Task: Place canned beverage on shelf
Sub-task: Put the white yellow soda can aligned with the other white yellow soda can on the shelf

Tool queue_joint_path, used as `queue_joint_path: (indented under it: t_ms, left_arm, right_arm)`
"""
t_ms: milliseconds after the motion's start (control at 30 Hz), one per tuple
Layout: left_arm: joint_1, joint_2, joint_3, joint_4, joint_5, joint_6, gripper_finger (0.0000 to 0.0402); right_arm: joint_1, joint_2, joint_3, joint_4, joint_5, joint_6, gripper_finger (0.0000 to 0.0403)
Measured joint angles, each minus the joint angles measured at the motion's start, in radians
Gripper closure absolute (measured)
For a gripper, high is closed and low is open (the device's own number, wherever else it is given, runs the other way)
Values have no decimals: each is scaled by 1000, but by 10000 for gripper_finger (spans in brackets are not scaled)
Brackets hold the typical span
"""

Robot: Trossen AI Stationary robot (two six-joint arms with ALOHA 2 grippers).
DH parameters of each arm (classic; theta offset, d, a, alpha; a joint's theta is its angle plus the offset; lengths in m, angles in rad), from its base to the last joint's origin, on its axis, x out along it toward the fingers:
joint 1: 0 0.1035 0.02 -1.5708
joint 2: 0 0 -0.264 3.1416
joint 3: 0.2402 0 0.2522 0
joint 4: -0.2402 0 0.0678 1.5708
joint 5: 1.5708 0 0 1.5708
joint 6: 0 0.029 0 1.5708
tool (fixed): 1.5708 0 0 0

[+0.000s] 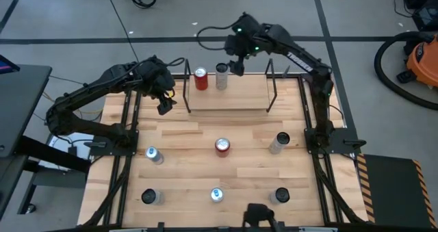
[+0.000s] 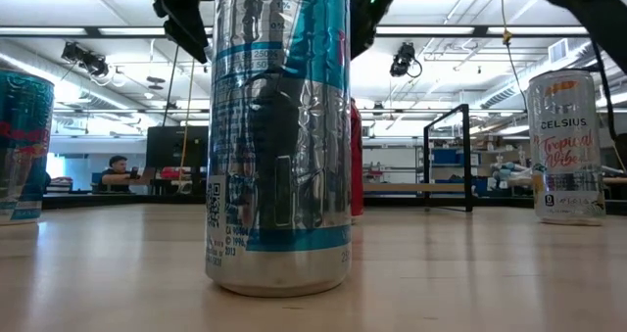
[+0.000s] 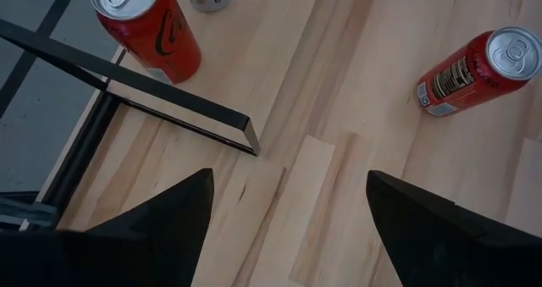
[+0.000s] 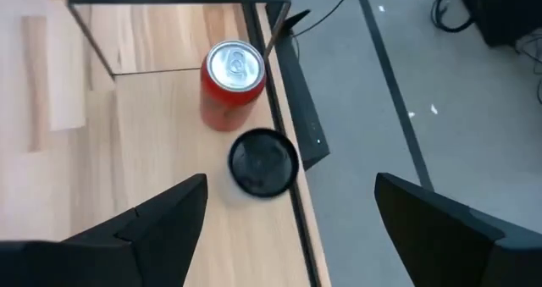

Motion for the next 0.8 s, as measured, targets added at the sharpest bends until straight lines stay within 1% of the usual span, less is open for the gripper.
queue_joint_path:
  t_ms: [200, 367, 433, 567, 700, 800]
  left_arm:
    - [0, 0, 0, 0, 0, 1, 90]
    - [0, 0, 0, 0, 0, 0, 90]
    - [0, 0, 0, 0, 0, -5, 90]
    - [0, 0, 0, 0, 0, -17, 90]
    - [0, 0, 0, 0, 0, -18, 90]
    - [0, 0, 0, 1, 0, -18, 90]
  right_arm:
    - [2, -92, 1, -55, -16, 84, 54]
    - [11, -131, 1, -54, -140, 99, 54]
    - [18, -133, 1, -54, -161, 99, 54]
    - [41, -131, 0, -56, -130, 93, 44]
    - [70, -126, 0, -71, -77, 67, 20]
    - [89, -127, 0, -98, -74, 115, 6]
